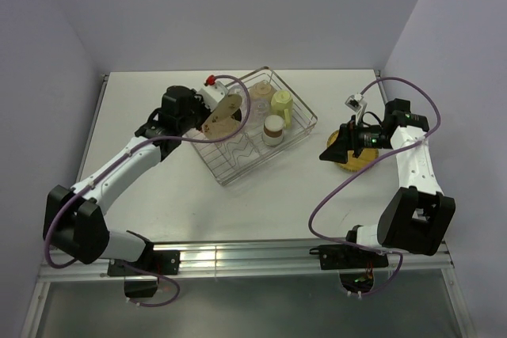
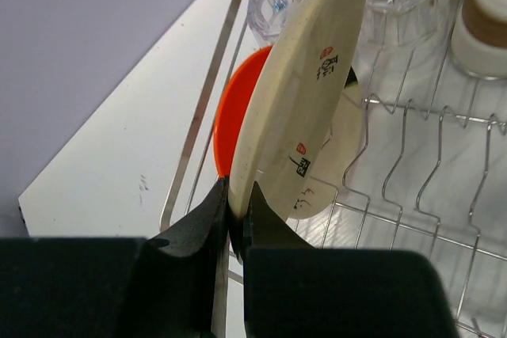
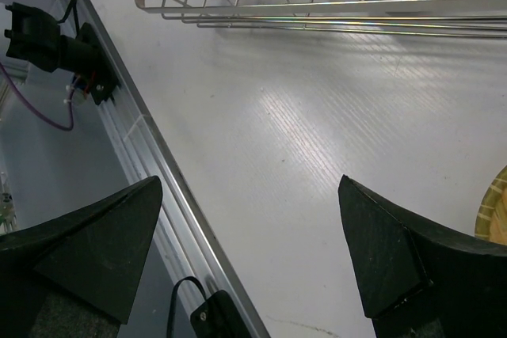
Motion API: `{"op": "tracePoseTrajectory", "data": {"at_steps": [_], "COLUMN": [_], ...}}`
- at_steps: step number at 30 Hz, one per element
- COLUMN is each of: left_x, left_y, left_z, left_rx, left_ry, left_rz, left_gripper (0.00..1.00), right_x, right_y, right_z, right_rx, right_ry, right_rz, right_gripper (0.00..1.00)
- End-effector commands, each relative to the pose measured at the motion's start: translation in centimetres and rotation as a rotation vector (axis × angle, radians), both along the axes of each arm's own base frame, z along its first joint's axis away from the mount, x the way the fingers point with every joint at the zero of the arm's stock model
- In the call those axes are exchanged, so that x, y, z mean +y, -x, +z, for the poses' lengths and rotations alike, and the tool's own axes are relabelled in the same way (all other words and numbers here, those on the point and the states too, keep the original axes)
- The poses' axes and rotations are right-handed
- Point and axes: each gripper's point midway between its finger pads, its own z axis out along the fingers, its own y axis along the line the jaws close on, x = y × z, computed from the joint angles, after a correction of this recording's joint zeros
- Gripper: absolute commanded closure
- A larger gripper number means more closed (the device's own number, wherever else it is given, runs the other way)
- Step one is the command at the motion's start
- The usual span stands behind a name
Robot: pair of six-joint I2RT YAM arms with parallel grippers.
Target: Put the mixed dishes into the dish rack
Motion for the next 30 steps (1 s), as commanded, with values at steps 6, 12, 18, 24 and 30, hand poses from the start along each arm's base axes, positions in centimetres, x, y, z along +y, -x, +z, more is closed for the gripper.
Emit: {"op": "tracePoseTrajectory", "data": {"at_steps": [6, 12, 18, 24, 30], "left_x": [-1.4, -1.3, -1.1, -1.3, -1.4], "left_y": [-1.2, -0.9, -1.0, -1.9, -2.0], "left_z": [-0.2, -1.5, -3.9, -5.6, -7.0], "left_rx": [-0.047, -0.009, 0.062, 0.127, 0.18], "left_ry": [0.019, 0.035, 0.056, 0.11, 0.152], "left_rz": [-0.056, -0.041, 0.008, 0.084, 0.133], "left_gripper": [1.0, 1.0, 1.0, 0.95, 0.76], "right_x": [0.0, 0.0, 0.0, -0.2, -3.0], "right_y": [-0.1, -0.4, -0.8, -0.8, -3.4], "right_z": [0.4, 0.3, 0.5, 0.5, -0.4], "right_rx": [-0.054, -0.042, -0.043, -0.06, -0.134], "right_ry": [0.019, 0.006, 0.003, 0.028, 0.213], "right_rz": [0.006, 0.004, 0.006, 0.008, -0.121], "right_gripper": [0.0, 0.0, 0.0, 0.0, 0.0]}}
